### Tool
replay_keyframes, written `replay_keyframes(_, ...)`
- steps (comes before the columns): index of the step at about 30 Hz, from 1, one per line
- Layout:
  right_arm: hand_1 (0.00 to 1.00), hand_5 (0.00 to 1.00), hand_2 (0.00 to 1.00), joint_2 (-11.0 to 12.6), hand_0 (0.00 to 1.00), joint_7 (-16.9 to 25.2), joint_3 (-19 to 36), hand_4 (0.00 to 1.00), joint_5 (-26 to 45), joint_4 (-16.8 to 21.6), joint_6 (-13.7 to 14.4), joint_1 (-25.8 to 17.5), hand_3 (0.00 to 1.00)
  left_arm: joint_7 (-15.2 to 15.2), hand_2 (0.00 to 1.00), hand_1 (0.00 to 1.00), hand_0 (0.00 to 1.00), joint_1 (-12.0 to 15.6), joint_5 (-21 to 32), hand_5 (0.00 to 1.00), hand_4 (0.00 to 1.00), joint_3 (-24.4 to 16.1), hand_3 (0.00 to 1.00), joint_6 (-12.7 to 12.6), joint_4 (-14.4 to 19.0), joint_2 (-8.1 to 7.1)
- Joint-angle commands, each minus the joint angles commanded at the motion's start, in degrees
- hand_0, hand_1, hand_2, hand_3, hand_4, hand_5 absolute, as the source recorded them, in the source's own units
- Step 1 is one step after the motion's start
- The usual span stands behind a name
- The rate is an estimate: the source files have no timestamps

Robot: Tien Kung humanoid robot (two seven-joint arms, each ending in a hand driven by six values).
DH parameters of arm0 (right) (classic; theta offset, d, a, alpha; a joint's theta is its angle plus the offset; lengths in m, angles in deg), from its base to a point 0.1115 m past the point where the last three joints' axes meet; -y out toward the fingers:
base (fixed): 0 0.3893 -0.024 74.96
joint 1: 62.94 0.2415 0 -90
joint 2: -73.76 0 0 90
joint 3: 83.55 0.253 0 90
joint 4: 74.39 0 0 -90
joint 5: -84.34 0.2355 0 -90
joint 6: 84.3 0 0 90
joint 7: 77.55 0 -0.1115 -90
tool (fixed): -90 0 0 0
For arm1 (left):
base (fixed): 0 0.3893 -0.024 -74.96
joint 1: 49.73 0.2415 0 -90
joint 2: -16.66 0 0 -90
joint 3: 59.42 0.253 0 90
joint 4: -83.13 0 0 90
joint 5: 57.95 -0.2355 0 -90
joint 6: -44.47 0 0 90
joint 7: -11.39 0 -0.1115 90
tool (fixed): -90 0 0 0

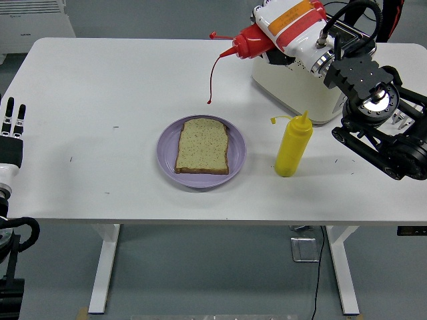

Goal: Pick up the cup,pour liquid into bread,place the cup on the desk

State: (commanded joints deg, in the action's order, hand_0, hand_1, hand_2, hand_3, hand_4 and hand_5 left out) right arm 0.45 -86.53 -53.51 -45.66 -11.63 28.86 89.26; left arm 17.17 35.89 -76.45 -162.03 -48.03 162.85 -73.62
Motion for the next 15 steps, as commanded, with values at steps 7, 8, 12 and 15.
replay_keyframes(7, 0.002, 0.279, 0.048, -0.6, 0.012, 2.9, 9.9, 0.736, 12.5, 4.9, 0.6, -4.9, 0.107, 0.0, 0.716, 0.722, 0.774, 0.1, 0.0, 0.998, 0.571, 0.2, 0.698, 0.0, 0.0, 0.02)
replay_keyframes(8, 0.002, 0.279, 0.048, -0.5, 0.012, 3.6, 11.7, 0.736, 15.1, 5.7, -0.3, -5.8, 0.107, 0.0, 0.716, 0.722, 0.774, 0.1, 0.1, 0.998, 0.571, 0.3, 0.698, -0.1, -0.1, 0.05)
replay_keyframes(12, 0.002, 0.279, 0.048, -0.3, 0.012, 5.7, 19.1, 0.736, 24.8, 7.4, -4.8, -9.0, 0.107, 0.0, 0.716, 0.722, 0.774, 0.2, 0.1, 0.998, 0.571, 0.3, 0.698, -0.1, -0.1, 0.06)
replay_keyframes(15, 0.002, 0.278, 0.048, -0.3, 0.011, 6.5, 25.2, 0.736, 31.8, 7.9, -9.0, -11.5, 0.107, 0.1, 0.715, 0.721, 0.773, 0.2, 0.1, 0.998, 0.571, 0.4, 0.698, -0.1, 0.0, 0.05)
